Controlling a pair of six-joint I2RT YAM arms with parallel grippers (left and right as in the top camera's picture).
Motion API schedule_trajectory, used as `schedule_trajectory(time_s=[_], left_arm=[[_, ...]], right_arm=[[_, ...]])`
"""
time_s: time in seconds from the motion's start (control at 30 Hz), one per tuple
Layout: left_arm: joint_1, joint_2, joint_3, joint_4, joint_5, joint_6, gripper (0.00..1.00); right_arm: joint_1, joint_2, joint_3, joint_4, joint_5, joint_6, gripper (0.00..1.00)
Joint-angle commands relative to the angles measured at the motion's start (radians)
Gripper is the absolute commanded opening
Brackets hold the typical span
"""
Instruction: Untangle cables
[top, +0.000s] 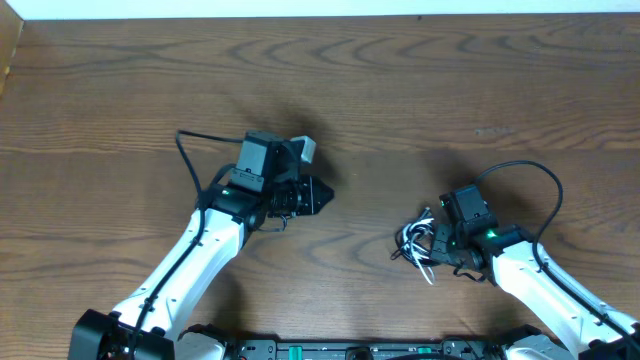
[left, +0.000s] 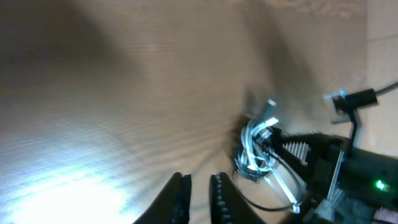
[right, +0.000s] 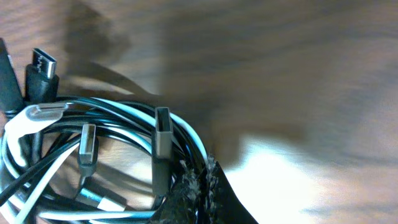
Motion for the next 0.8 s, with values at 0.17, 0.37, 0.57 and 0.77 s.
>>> schedule_trajectory(time_s=[0.17,0.37,0.57,0.77], left_arm=[[-0.146,0.048,-0.004,-0.018,0.069,0.027,0.36],[-0.245,0.089,-0.004,-0.019,0.051,0.071,0.38],[-0.304,0.138,-0.011,-0.026,-0.059,0.071,0.38],[-0.322,0.163,-0.012,-0.026,-0.075,0.069,0.31]], right_arm=[[-0.002,0.008,-0.012,0.135,-0.233,-0.026,0.01],[-0.002,0.008,-0.012,0.192,-0.273,-0.026,0.01],[-0.002,0.008,-0.012,0.192,-0.274,-0.026,0.01],[-0.002,0.008,-0.012,0.190,-0.273,-0.026,0.01]])
